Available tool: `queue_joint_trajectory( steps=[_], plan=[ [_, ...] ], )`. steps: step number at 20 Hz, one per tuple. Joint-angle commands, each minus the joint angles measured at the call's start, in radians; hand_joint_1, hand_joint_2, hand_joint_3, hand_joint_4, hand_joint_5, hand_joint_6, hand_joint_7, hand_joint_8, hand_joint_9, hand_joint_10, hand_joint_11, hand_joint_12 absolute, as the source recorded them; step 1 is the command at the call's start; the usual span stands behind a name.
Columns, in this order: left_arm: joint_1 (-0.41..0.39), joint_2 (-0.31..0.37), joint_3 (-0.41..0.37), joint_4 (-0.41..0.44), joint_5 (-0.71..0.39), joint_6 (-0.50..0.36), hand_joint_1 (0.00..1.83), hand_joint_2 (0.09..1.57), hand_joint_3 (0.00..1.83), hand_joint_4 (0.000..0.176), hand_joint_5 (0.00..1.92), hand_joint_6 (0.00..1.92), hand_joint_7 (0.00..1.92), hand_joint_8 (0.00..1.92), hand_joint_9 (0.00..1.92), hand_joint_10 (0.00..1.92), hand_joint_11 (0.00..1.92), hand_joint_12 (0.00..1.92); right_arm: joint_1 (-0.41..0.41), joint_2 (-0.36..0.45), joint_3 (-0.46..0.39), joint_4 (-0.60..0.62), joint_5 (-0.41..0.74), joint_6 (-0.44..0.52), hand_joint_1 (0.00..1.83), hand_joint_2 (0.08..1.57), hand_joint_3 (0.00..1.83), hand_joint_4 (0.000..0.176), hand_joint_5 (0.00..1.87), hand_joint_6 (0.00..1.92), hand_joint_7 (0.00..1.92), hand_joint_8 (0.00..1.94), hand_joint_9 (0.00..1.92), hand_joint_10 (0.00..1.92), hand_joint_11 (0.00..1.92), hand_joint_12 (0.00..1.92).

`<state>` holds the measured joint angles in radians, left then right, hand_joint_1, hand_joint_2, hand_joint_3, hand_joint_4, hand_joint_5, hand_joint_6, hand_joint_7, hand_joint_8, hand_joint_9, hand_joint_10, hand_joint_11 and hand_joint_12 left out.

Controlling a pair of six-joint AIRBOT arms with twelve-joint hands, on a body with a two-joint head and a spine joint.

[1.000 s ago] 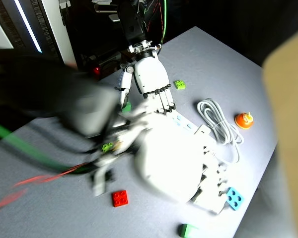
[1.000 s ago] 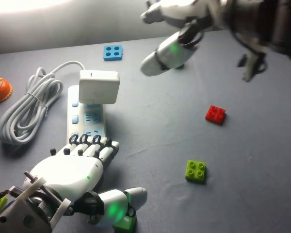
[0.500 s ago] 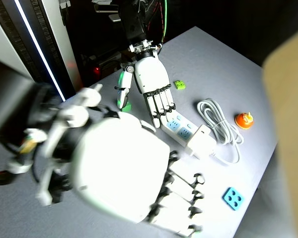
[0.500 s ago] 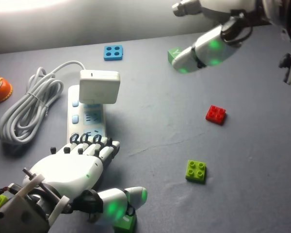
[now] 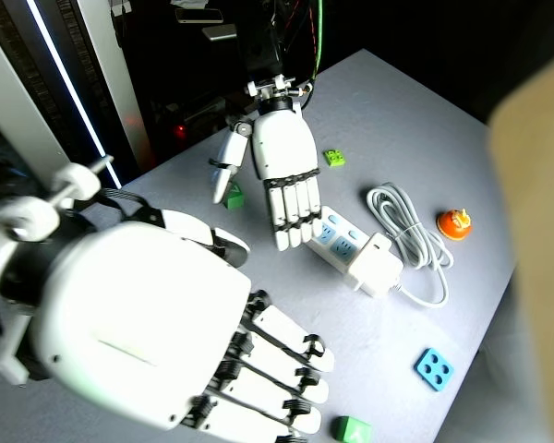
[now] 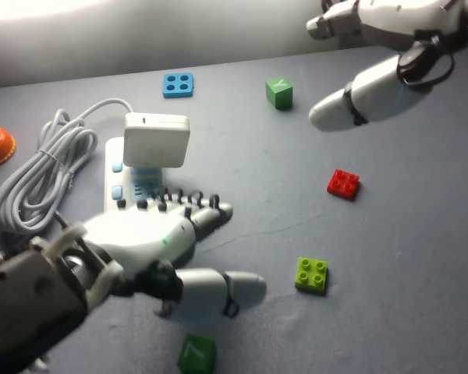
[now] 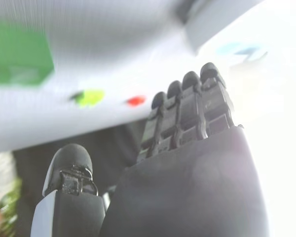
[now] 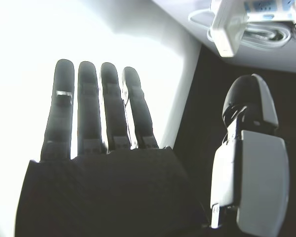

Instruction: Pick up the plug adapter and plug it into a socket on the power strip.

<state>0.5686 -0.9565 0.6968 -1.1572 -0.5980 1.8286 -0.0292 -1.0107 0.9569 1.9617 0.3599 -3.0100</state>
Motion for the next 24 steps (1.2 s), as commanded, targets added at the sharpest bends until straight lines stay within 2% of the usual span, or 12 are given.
queue_joint_trajectory(
  steps=[1, 5, 7, 9, 13, 14, 15, 16, 17, 19, 21, 24],
  plan=[
    [-0.012, 0.016, 0.000, 0.035, -0.036, -0.002, 0.00, 1.17, 0.00, 0.000, 0.04, 0.01, 0.04, 0.01, 0.02, 0.01, 0.01, 0.00, 0.007, 0.013, -0.010, -0.044, -0.024, 0.002, 0.39, 0.96, 0.00, 0.000, 0.26, 0.00, 0.27, 0.00, 0.25, 0.00, 0.00, 0.77],
    [-0.046, 0.077, -0.012, 0.035, 0.024, -0.002, 0.00, 1.18, 0.00, 0.000, 0.09, 0.01, 0.09, 0.01, 0.07, 0.01, 0.06, 0.04, -0.010, 0.049, -0.055, -0.058, -0.008, 0.001, 0.44, 0.94, 0.00, 0.000, 0.38, 0.02, 0.36, 0.01, 0.32, 0.01, 0.00, 0.93],
    [-0.064, 0.102, -0.013, 0.035, 0.070, -0.002, 0.00, 1.22, 0.00, 0.000, 0.21, 0.01, 0.24, 0.01, 0.22, 0.00, 0.00, 0.52, -0.015, 0.057, -0.077, -0.058, -0.001, 0.002, 0.43, 0.95, 0.00, 0.000, 0.55, 0.03, 0.52, 0.02, 0.45, 0.03, 0.03, 1.04],
    [-0.073, 0.125, -0.021, 0.035, 0.086, -0.002, 0.04, 1.29, 0.00, 0.000, 0.39, 0.01, 0.45, 0.01, 0.42, 0.02, 0.03, 0.80, -0.014, 0.059, -0.098, -0.058, 0.010, 0.004, 0.51, 0.94, 0.00, 0.000, 0.76, 0.04, 0.76, 0.04, 0.72, 0.11, 0.26, 1.27],
    [-0.104, 0.174, -0.025, 0.035, 0.108, -0.002, 0.05, 1.30, 0.00, 0.000, 0.43, 0.00, 0.49, 0.00, 0.46, 0.01, 0.01, 0.93, -0.011, 0.059, -0.133, -0.058, 0.051, 0.018, 0.52, 0.94, 0.00, 0.000, 0.79, 0.03, 0.80, 0.03, 0.76, 0.13, 0.29, 1.33],
    [-0.110, 0.184, -0.024, 0.035, 0.108, -0.003, 0.40, 1.28, 0.00, 0.000, 0.89, 0.43, 0.96, 0.42, 0.89, 0.58, 0.57, 1.21, -0.009, 0.060, -0.139, -0.058, 0.055, 0.018, 0.51, 1.11, 0.00, 0.000, 0.86, 0.82, 0.95, 0.80, 0.71, 1.29, 0.55, 1.80],
    [-0.117, 0.193, -0.021, 0.035, 0.108, -0.003, 0.52, 1.26, 0.00, 0.000, 0.95, 0.78, 1.02, 0.77, 0.98, 0.94, 0.80, 1.28, -0.008, 0.062, -0.144, -0.058, 0.056, 0.018, 0.53, 1.10, 0.00, 0.000, 0.71, 1.49, 0.89, 1.41, 0.80, 1.65, 0.73, 1.90],
    [-0.127, 0.203, -0.011, 0.035, 0.108, -0.004, 0.53, 1.28, 0.00, 0.000, 0.80, 1.45, 0.91, 1.33, 0.90, 1.42, 0.80, 1.58, -0.008, 0.063, -0.148, -0.058, 0.056, 0.018, 0.60, 1.10, 0.00, 0.000, 0.63, 1.92, 0.89, 1.92, 0.98, 1.92, 1.03, 1.92],
    [-0.133, 0.207, -0.005, 0.035, 0.108, -0.006, 0.52, 1.31, 0.01, 0.000, 0.78, 1.72, 0.92, 1.60, 0.89, 1.66, 0.81, 1.82, -0.008, 0.063, -0.149, -0.058, 0.056, 0.019, 0.62, 1.10, 0.00, 0.000, 0.78, 1.92, 0.97, 1.94, 1.10, 1.92, 1.22, 1.92],
    [-0.145, 0.211, 0.019, 0.101, 0.108, -0.069, 0.61, 1.29, 0.00, 0.000, 0.88, 1.90, 0.98, 1.89, 0.99, 1.90, 0.94, 1.92, -0.012, 0.063, -0.151, -0.058, 0.055, 0.031, 0.60, 1.12, 0.00, 0.000, 1.02, 1.92, 1.15, 1.94, 1.27, 1.92, 1.42, 1.92],
    [-0.156, 0.212, 0.041, 0.124, 0.117, -0.101, 0.57, 1.29, 0.00, 0.000, 1.06, 1.92, 1.13, 1.92, 1.17, 1.92, 1.19, 1.92, -0.017, 0.064, -0.152, -0.058, 0.055, 0.034, 0.55, 1.17, 0.01, 0.000, 1.14, 1.92, 1.25, 1.94, 1.38, 1.92, 1.53, 1.92],
    [-0.173, 0.215, 0.066, 0.126, 0.117, -0.101, 0.32, 1.38, 0.01, 0.000, 1.39, 1.92, 1.44, 1.92, 1.49, 1.92, 1.51, 1.92, -0.030, 0.067, -0.157, -0.058, 0.050, 0.041, 0.52, 1.27, 0.02, 0.000, 1.26, 1.92, 1.40, 1.94, 1.54, 1.92, 1.69, 1.92]
  ],
)
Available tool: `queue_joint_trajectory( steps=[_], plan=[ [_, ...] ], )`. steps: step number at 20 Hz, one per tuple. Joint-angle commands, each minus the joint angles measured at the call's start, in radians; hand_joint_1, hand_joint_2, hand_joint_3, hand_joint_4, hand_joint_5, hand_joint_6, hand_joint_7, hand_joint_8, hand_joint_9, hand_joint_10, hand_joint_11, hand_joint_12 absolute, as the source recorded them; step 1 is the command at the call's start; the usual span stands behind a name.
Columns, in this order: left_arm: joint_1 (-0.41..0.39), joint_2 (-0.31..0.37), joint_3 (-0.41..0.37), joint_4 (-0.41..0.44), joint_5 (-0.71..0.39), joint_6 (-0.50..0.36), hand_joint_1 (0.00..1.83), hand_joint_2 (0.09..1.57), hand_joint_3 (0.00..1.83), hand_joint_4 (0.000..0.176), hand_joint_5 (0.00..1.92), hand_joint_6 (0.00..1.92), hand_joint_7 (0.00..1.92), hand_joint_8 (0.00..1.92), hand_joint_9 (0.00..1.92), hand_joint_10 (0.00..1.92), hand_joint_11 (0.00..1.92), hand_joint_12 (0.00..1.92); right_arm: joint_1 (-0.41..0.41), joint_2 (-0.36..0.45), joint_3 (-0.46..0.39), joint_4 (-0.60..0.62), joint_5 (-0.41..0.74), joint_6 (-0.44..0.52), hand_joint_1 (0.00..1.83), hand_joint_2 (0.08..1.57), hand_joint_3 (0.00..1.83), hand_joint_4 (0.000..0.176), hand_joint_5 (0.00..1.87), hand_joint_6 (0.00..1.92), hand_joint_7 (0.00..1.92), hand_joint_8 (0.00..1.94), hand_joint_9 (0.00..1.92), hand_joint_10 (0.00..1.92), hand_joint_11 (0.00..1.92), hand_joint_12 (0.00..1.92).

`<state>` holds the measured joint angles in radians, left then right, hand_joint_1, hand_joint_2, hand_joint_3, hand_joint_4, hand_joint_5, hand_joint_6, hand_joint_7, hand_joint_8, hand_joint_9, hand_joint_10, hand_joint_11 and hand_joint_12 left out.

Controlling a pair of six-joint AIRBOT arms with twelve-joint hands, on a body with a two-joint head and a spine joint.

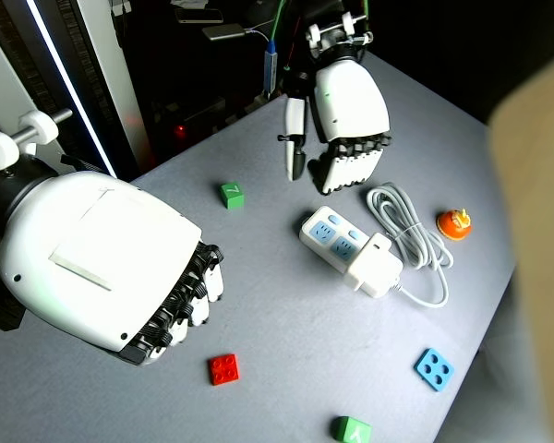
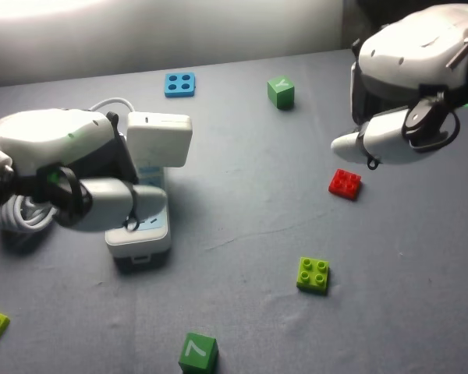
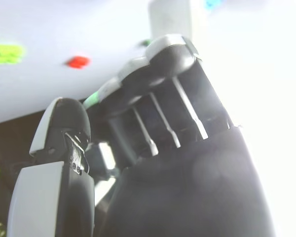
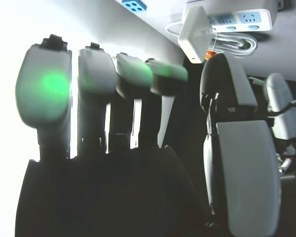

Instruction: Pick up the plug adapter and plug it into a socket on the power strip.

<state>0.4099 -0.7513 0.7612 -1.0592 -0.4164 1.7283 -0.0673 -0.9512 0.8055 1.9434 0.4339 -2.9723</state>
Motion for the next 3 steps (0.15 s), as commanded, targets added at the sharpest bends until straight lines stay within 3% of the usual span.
queue_joint_trajectory(
  steps=[1, 3],
  plan=[
    [-0.020, 0.004, 0.016, 0.065, -0.066, -0.032, 0.28, 1.39, 0.01, 0.000, 1.41, 1.92, 1.48, 1.92, 1.54, 1.92, 1.57, 1.92, -0.004, 0.010, -0.005, -0.039, -0.032, 0.004, 0.48, 1.31, 0.02, 0.000, 1.25, 1.92, 1.39, 1.94, 1.54, 1.92, 1.70, 1.92],
    [-0.028, -0.006, 0.039, 0.093, -0.066, -0.058, 0.27, 1.41, 0.01, 0.000, 1.41, 1.92, 1.49, 1.92, 1.55, 1.92, 1.62, 1.92, -0.023, 0.017, -0.005, -0.039, -0.055, 0.005, 0.45, 1.36, 0.02, 0.000, 1.23, 1.92, 1.39, 1.94, 1.55, 1.92, 1.71, 1.92]
  ],
)
